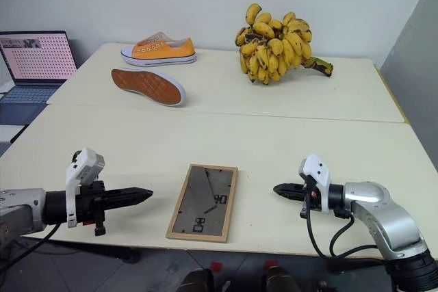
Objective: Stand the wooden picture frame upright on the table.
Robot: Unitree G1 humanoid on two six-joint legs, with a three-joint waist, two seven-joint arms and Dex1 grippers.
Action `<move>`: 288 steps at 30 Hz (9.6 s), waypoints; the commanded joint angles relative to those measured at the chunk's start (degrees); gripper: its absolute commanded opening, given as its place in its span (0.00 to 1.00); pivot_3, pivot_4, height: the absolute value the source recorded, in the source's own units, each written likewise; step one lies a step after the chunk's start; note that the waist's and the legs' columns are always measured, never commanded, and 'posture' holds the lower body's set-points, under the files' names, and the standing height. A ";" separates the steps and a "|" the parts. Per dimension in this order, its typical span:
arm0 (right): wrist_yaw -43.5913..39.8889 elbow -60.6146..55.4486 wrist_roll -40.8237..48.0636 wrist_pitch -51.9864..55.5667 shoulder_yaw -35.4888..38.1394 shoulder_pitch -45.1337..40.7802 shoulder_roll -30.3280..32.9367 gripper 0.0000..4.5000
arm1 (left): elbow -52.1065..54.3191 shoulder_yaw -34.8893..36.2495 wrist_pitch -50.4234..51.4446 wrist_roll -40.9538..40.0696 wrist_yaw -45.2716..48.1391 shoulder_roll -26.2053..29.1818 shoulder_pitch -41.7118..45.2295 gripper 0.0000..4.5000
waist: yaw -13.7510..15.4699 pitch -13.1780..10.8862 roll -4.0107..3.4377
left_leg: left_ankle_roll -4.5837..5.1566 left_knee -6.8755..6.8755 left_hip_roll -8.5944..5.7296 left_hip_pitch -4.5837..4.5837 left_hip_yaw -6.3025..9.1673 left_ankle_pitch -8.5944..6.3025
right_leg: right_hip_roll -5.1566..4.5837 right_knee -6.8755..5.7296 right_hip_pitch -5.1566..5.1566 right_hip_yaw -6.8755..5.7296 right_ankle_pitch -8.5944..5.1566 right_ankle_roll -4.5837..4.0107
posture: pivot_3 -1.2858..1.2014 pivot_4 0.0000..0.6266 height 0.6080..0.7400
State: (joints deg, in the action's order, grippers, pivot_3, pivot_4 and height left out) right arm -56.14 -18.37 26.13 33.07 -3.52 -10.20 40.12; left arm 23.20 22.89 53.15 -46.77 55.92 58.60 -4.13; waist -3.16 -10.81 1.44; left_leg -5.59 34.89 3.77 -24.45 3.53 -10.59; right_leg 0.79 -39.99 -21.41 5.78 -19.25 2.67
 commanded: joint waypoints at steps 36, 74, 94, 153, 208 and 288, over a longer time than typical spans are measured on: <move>5.51 10.72 -10.95 -6.60 -9.80 -10.39 -12.95 0.00 | -5.73 -27.62 5.31 17.24 -11.28 -13.56 21.85 0.01 | 1.35 0.02 0.01 | 0.01 0.22 -0.06 0.01 0.09 0.02 | 0.02 -0.11 0.13 -0.03 0.12 0.16 | 0.52 0.24 1.00; 5.74 44.36 -19.55 -22.69 -8.97 -29.80 -20.83 0.00 | -35.02 -35.40 -6.77 29.62 -10.87 -28.45 46.10 0.01 | 1.28 0.02 0.00 | 0.01 0.22 -0.08 0.01 0.12 0.05 | 0.03 -0.13 0.13 -0.09 0.16 0.17 | 0.52 0.24 1.00; 4.72 44.04 -20.28 -25.56 -5.37 -25.65 -15.14 0.00 | -25.50 -32.79 -1.01 31.90 -1.20 -13.05 38.91 0.01 | -0.13 0.01 -0.03 | 0.01 0.14 -0.07 0.04 0.13 0.05 | 0.03 -0.22 0.11 -0.09 0.17 0.13 | 0.52 0.24 1.00; 15.74 23.82 -22.68 -14.56 -11.55 -14.15 -25.44 0.00 | -57.91 -28.45 16.51 17.89 5.42 -27.43 55.60 0.71 | -0.20 0.01 -0.02 | -0.02 0.27 -0.09 0.14 0.24 0.08 | 0.09 -0.75 0.04 -0.15 0.13 0.12 | 0.52 0.24 1.00; 25.84 -0.58 6.18 16.50 12.27 -38.10 -20.35 0.45 | -42.40 -15.71 9.53 11.41 7.47 -24.93 60.94 0.29 | -0.12 -0.09 -0.12 | -0.04 0.19 -0.08 -0.33 0.26 0.10 | 0.07 -0.76 -0.46 -0.18 0.13 0.10 | 0.52 0.24 1.00; 68.37 40.82 -75.66 -78.70 -12.81 -32.11 4.77 0.71 | -32.43 -4.63 38.53 1.07 -7.01 -25.93 61.01 0.29 | -0.60 -0.14 -0.07 | -0.35 0.20 -0.10 -0.48 0.07 0.32 | 0.05 -0.91 -0.81 0.04 0.13 0.10 | 0.52 0.24 1.00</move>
State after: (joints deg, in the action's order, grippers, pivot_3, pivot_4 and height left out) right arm 4.64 21.30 -45.42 -44.52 -16.80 -39.92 45.27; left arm -12.28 13.80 89.40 -42.99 50.57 32.72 55.89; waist -3.76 -10.96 1.38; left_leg -6.14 35.09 3.67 -24.93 3.62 -10.16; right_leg 0.84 -40.92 -22.21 5.81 -19.12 2.77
